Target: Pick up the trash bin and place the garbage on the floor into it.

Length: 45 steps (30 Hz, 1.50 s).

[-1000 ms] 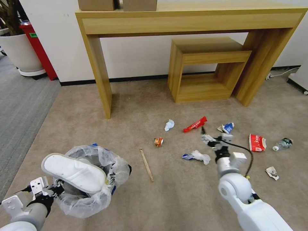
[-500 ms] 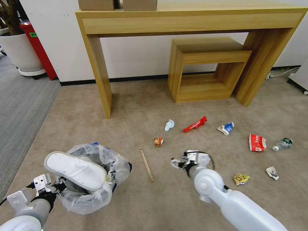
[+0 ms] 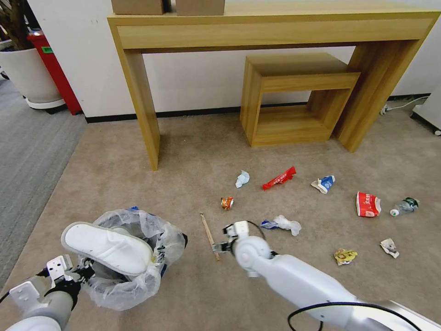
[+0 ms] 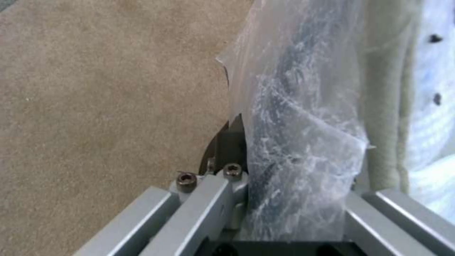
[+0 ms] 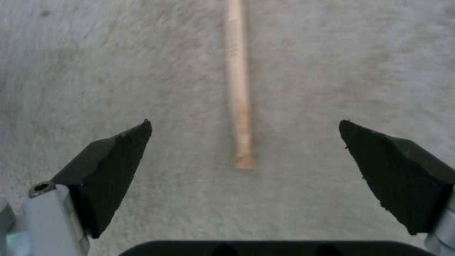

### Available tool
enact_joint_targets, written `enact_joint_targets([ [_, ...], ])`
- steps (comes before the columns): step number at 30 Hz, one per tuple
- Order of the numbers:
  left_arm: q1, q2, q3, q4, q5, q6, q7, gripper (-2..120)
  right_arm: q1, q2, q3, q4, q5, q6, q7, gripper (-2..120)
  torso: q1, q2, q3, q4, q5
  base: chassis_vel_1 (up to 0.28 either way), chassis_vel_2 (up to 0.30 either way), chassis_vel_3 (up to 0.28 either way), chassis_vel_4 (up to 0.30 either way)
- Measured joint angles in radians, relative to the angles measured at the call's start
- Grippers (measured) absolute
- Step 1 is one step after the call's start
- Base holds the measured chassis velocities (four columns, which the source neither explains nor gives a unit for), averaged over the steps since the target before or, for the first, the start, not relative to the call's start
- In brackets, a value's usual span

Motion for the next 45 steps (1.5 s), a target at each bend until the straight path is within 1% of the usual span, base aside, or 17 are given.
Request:
enact_joint_targets([
  [1, 0.000, 0.000, 0.000, 0.000, 0.000, 0.000, 0.000, 0, 0.000, 0.000, 0.000, 0.000, 0.000, 0.000, 0.000, 100, 0.000, 0.000, 0.000, 0.0000, 0.0000, 0.000, 0.000, 0.000, 0.000],
  [4, 0.007, -0.008, -0.003, 0.000, 0.006, -0.005, 0.005, 0, 0.001, 0.035, -0.006, -0.057, -0.041, 0.005, -0.008, 100, 0.000, 0.000, 0.000, 0.0001, -0.0002, 0.000, 0.000, 0.000, 0.000],
  [5, 0.007, -0.008, -0.003, 0.000, 0.006, -0.005, 0.005, 0, 0.001, 0.035, -0.006, -0.057, -0.041, 0.005, -0.008, 100, 0.000, 0.000, 0.000, 0.0001, -0.0002, 0.000, 0.000, 0.000, 0.000],
  [12, 0.009, -0.023, -0.003, 0.005, 0.016, -0.011, 0.008, 0, 0.005, 0.062, 0.004, -0.169, -0.110, 0.025, -0.058, 100, 0.000, 0.000, 0.000, -0.0001, -0.0001, 0.000, 0.000, 0.000, 0.000],
  [18, 0.009, -0.027, -0.003, 0.005, 0.016, -0.012, 0.008, 0, 0.005, 0.069, 0.007, -0.208, -0.133, 0.042, -0.084, 100, 0.000, 0.000, 0.000, -0.0001, -0.0001, 0.000, 0.000, 0.000, 0.000],
  [32, 0.011, -0.024, -0.005, 0.003, 0.015, -0.019, 0.010, 0, 0.006, 0.105, -0.012, -0.271, -0.154, 0.086, -0.100, 96, 0.000, 0.000, 0.000, -0.0001, 0.0000, 0.000, 0.000, 0.000, 0.000],
  [37, 0.010, -0.021, -0.003, 0.003, 0.014, -0.019, 0.010, 0, 0.008, 0.122, -0.019, -0.318, -0.175, 0.112, -0.123, 89, 0.000, 0.000, 0.000, -0.0001, -0.0001, 0.000, 0.000, 0.000, 0.000],
  [45, 0.008, -0.016, -0.003, 0.005, 0.012, -0.020, 0.010, 0, 0.009, 0.145, -0.030, -0.369, -0.197, 0.137, -0.140, 87, 0.000, 0.000, 0.000, -0.0001, -0.0001, 0.000, 0.000, 0.000, 0.000],
])
